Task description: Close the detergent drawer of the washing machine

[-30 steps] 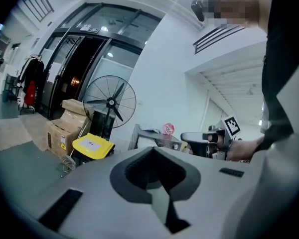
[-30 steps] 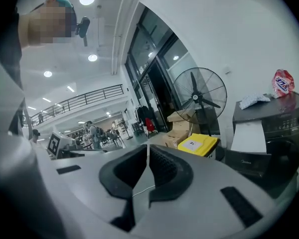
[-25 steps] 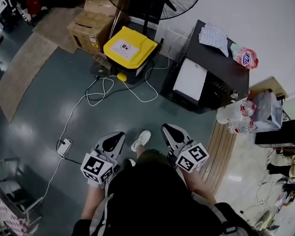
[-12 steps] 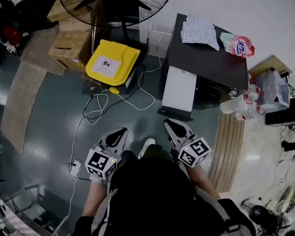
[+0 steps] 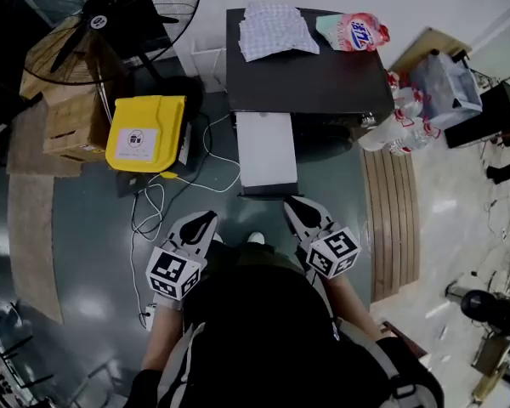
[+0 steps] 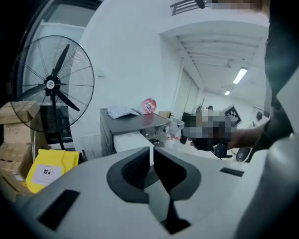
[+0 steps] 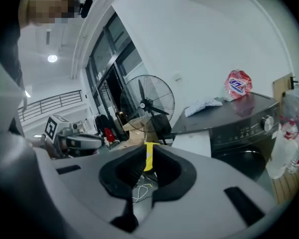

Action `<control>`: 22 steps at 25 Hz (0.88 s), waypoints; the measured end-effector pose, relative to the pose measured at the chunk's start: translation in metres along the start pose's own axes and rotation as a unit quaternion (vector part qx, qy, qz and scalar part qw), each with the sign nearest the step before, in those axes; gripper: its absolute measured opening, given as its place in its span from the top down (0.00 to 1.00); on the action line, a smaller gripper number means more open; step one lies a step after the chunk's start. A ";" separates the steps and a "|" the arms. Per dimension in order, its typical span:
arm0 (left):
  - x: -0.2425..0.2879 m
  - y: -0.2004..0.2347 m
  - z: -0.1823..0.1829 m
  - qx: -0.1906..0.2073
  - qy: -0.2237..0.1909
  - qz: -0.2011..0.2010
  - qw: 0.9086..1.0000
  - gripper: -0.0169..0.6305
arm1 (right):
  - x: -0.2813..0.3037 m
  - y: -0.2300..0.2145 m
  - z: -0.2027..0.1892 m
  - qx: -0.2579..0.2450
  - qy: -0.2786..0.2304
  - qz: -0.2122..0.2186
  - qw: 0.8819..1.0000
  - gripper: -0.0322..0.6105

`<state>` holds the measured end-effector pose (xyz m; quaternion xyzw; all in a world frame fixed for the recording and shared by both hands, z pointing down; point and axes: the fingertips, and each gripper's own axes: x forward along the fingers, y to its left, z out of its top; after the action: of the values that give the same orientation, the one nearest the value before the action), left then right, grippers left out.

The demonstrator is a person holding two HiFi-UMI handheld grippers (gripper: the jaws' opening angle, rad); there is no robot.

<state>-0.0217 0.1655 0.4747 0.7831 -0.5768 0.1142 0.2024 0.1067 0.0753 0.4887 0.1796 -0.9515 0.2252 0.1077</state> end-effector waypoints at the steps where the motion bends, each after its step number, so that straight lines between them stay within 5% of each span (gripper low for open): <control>1: 0.009 0.000 -0.001 0.001 0.005 -0.011 1.000 0.95 | -0.004 -0.007 -0.004 0.002 0.002 -0.013 1.000 0.90; 8: 0.061 0.004 -0.028 0.005 0.065 -0.088 0.994 0.94 | -0.017 -0.049 -0.038 0.024 0.024 -0.095 0.995 0.79; 22: 0.126 0.015 -0.113 0.067 0.210 -0.197 0.955 0.74 | -0.012 -0.109 -0.114 0.043 0.107 -0.209 0.971 0.56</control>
<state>0.0091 0.1040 0.6303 0.8516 -0.3464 0.2719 0.2844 0.1747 0.0412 0.6277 0.3538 -0.8652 0.2560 0.2463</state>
